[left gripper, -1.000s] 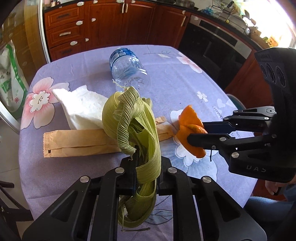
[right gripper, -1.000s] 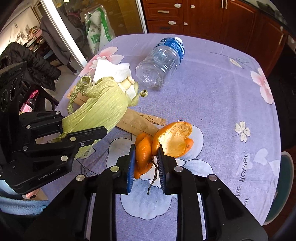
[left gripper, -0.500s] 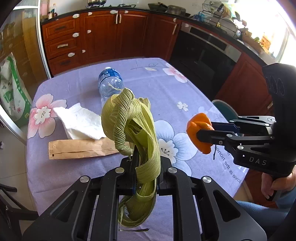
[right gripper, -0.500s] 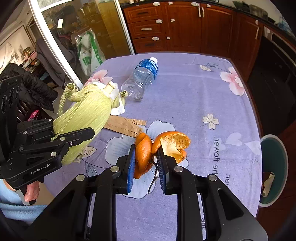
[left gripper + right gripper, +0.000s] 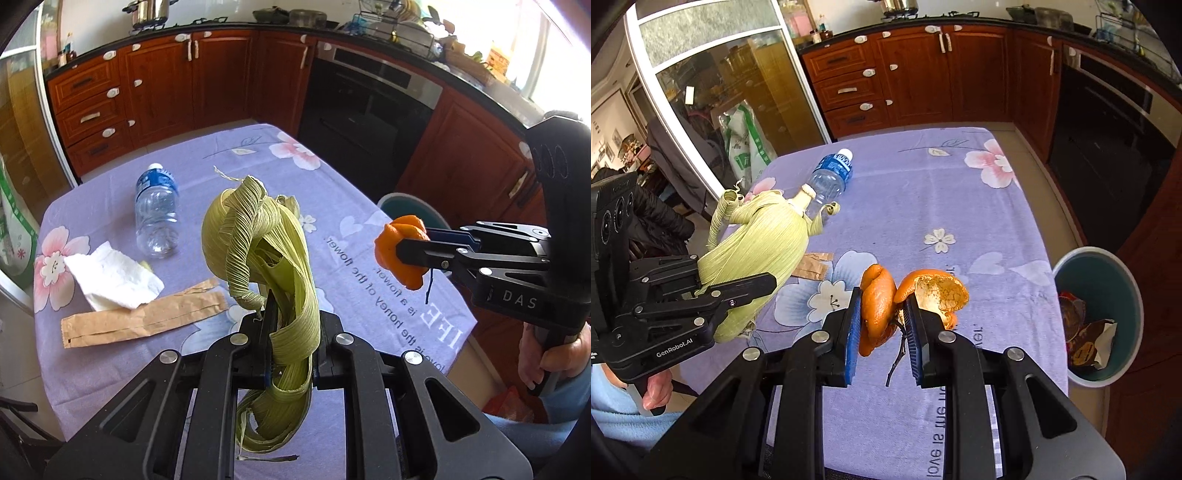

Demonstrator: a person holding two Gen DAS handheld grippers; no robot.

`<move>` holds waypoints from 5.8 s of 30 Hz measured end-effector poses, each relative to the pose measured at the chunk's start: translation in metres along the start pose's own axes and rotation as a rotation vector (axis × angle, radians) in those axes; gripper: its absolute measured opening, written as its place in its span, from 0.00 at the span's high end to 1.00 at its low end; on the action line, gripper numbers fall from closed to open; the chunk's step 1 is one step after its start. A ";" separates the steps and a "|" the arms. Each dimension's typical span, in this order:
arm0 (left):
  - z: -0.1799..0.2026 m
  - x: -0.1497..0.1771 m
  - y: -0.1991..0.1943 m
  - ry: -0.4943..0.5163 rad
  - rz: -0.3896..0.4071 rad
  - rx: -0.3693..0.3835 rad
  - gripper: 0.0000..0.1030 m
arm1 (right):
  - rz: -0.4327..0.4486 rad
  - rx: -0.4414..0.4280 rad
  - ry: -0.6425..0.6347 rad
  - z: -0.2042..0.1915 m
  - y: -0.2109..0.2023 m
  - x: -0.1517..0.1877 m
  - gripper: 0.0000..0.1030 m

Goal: Collect trash
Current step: 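Carry the corn husk and orange peels in both tools over the bin, then open both tools to drop the husk and peels into the bin, then move both open tools back over the table toward the tissue and bottle, then grasp the white tissue with the left tool while the right tool grasps the water bottle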

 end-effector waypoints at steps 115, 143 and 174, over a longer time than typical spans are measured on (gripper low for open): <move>0.037 -0.060 0.065 0.007 -0.066 0.029 0.10 | -0.062 0.120 0.336 0.096 0.004 -0.020 0.13; -0.242 0.049 0.018 -0.365 -0.092 -0.186 0.09 | -0.287 0.069 0.030 -0.110 0.179 -0.093 0.13; -0.210 0.025 0.038 -0.245 -0.065 -0.141 0.98 | -0.225 0.018 -0.013 -0.124 0.227 -0.106 0.39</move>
Point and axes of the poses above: each gripper's, at about its wrist camera, not at the fingertips, and y roughly the way its jaws point, z to its right, x to its underside, the point moved 2 cm from there along y, roughly the way its jaws point, and after that the axes turned 8 degrees about y, right-handed, at the moved point
